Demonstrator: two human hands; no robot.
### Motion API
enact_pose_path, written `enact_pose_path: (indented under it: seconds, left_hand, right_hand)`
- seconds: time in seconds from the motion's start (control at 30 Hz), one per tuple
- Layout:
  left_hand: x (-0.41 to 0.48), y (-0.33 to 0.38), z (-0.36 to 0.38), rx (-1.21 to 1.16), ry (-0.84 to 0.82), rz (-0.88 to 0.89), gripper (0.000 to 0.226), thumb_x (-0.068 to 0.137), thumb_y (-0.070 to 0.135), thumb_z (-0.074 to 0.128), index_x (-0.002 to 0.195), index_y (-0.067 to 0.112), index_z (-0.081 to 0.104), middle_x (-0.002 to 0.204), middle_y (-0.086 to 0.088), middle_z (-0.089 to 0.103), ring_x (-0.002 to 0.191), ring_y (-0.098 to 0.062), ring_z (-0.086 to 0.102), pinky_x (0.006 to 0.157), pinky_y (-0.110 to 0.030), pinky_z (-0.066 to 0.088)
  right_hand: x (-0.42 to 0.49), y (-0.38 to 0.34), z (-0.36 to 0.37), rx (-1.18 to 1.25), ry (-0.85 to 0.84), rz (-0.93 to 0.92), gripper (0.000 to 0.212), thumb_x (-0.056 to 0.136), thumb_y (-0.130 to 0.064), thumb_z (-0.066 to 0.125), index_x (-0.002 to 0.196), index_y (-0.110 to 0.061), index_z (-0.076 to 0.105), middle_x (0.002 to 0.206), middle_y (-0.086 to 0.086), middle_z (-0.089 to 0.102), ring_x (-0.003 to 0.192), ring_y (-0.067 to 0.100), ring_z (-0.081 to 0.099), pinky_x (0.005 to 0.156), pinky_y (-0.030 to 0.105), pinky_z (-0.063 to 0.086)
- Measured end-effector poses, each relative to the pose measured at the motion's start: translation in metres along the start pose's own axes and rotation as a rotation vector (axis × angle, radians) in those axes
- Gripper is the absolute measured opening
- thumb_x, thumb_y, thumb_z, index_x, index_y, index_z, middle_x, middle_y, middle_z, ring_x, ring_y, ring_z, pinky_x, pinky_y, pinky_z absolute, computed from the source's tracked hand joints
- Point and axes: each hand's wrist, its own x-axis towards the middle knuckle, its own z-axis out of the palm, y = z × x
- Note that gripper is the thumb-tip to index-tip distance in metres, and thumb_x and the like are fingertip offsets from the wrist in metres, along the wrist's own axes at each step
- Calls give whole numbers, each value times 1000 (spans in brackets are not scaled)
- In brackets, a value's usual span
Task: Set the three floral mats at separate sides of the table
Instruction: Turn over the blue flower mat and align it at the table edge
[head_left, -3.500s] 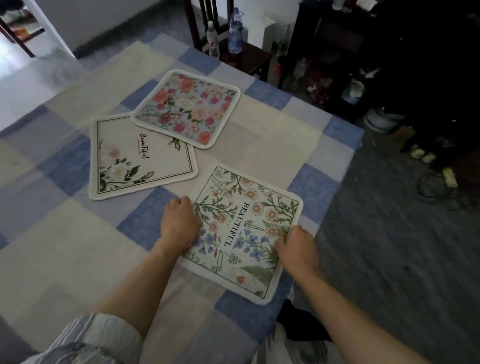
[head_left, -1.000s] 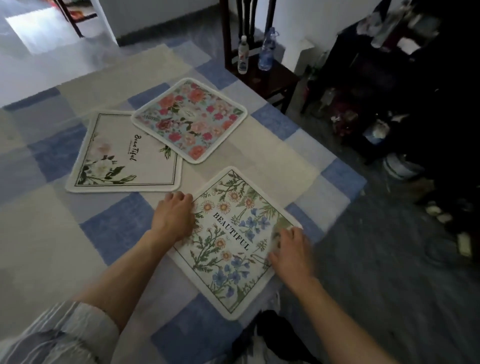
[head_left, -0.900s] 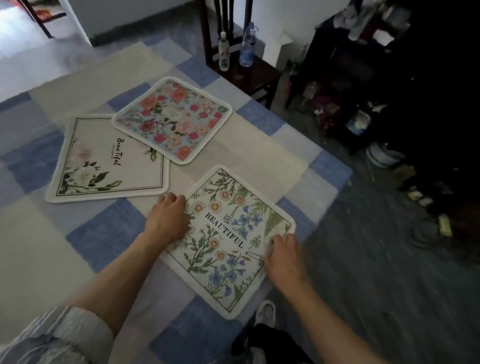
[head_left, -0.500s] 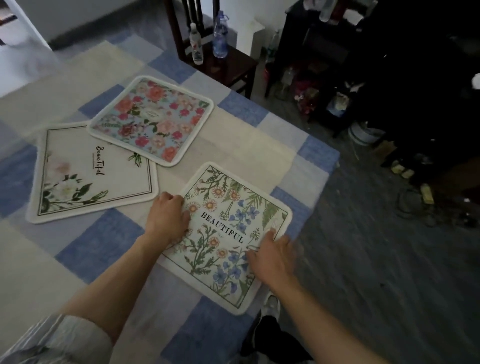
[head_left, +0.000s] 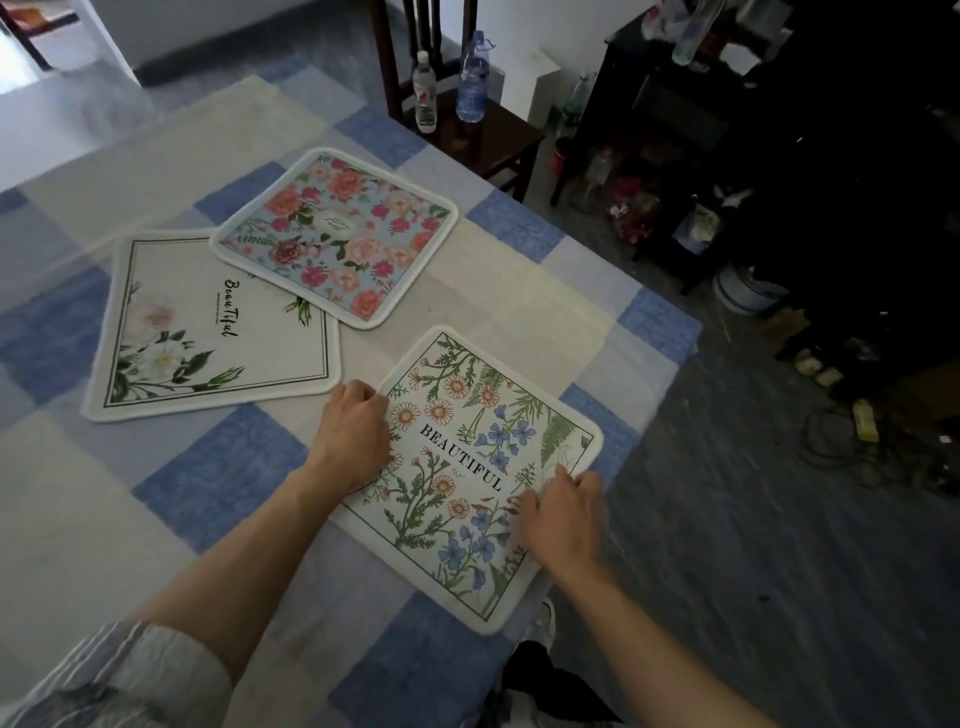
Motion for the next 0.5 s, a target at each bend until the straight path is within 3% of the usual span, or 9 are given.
enact_pose_path:
  seconds: [0.2, 0.5]
  left_hand:
    - [-17, 1, -6, 178, -13, -42, 27, 89, 24, 50, 105, 5, 62, 109, -14, 54, 100, -27, 44, 87, -40, 44]
    - [-62, 20, -1, 307, -42, -312, 29, 89, 29, 54, 107, 9, 62, 108, -10, 55, 99, -24, 47, 88, -36, 44]
  right_hand:
    - [2, -11, -9, -68, 47, -148, 43, 91, -41, 57, 122, -12, 47, 120, 4, 42, 103, 15, 48, 90, 33, 50]
    - [49, -19, -20, -185, -10, -451, 57, 92, -40, 51, 136, -6, 38, 130, 8, 38, 112, 21, 45, 100, 38, 44]
